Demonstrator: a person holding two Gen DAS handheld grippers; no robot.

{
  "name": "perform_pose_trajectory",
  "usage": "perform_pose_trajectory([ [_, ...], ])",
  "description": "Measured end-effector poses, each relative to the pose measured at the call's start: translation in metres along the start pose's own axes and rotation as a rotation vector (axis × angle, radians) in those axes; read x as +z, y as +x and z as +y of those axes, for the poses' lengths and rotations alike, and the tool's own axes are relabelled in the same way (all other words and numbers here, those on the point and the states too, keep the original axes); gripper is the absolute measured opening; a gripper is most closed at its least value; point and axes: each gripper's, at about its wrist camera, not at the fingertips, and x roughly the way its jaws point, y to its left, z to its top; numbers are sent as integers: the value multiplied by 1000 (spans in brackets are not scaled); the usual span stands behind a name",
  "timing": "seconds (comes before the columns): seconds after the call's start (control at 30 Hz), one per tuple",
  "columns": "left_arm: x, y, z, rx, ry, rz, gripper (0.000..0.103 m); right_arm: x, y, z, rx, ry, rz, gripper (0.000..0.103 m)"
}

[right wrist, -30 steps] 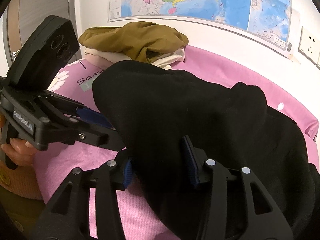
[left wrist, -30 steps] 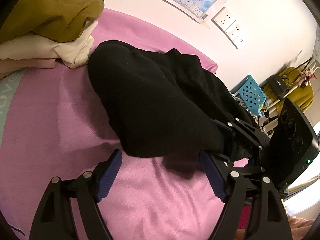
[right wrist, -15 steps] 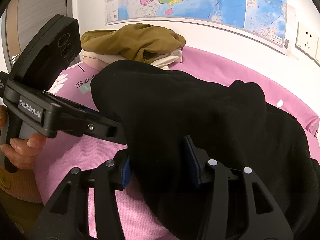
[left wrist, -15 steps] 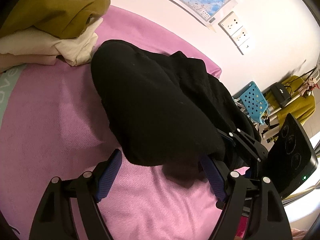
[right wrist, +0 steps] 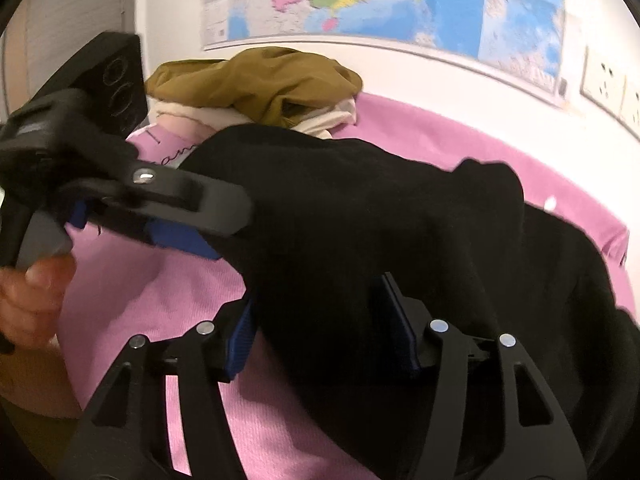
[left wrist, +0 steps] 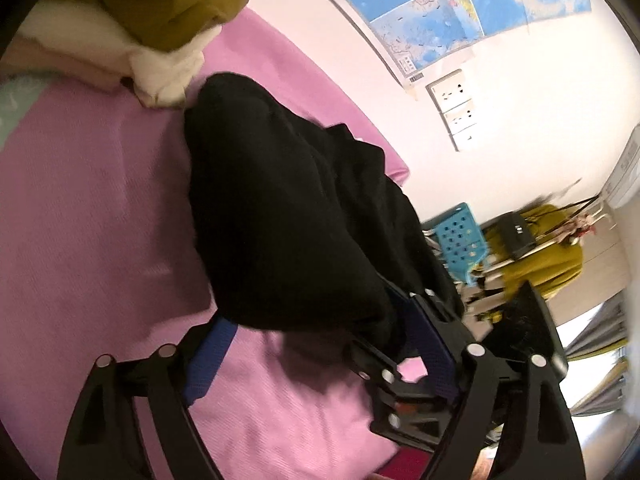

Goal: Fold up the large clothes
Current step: 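Fold the jacket end over with the right tool onto the bundle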

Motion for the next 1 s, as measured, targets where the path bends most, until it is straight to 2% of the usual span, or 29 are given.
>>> perform_pose_trajectory([
  [0.07, -1, 2, -3, 34, 6, -8, 82, 0, 0, 12, -28, -56, -3, 57],
  [0.17, 2, 9, -3, 44, -24, -20, 82, -1, -3, 21, -15, -86, -15, 57],
  [0.37, 18, 35, 0, 88, -56, -10, 82, -5, -13, 12, 39, -26, -16, 59],
  [0.47, 28, 43, -6, 120, -26, -5, 80, -11, -29, -1, 111, 49, -6, 67],
  [0.53, 32, 46, -8, 154, -11, 3, 73, -22, -52, -19, 209, 142, -20, 67],
  [0.57, 32, 46, -8, 167, -3, 6, 67, -30, -66, -30, 251, 208, -29, 72],
  [0.6, 32, 47, -11, 210, 34, 13, 62, -37, -75, -40, 261, 265, -30, 77],
  [0.63, 31, 47, -12, 221, 55, 15, 57, -49, -87, -55, 278, 354, -33, 83],
  [0.67, 29, 46, -14, 223, 78, 7, 50, -59, -94, -67, 290, 420, -33, 83],
  [0.8, 25, 46, -21, 270, 143, -9, 45, -117, -120, -127, 206, 767, -26, 85],
  [0.87, 24, 45, -21, 268, 151, -11, 45, -143, -127, -151, 182, 942, -61, 85],
  [1.0, 27, 45, -17, 252, 132, 8, 48, -155, -129, -167, 128, 1072, -143, 88],
])
